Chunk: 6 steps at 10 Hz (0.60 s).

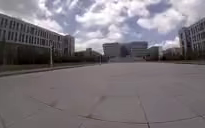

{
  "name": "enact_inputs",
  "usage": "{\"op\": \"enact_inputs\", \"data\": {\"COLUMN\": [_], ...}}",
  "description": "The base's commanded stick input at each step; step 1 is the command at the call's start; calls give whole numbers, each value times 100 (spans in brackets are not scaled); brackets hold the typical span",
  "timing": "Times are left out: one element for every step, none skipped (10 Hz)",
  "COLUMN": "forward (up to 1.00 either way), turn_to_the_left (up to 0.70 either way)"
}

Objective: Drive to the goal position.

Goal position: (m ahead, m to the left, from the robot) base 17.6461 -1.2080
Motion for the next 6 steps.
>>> {"op": "enact_inputs", "data": {"forward": [70,70,70,70,70,70], "turn_to_the_left": [0,0,0,-34,-34,-34]}}
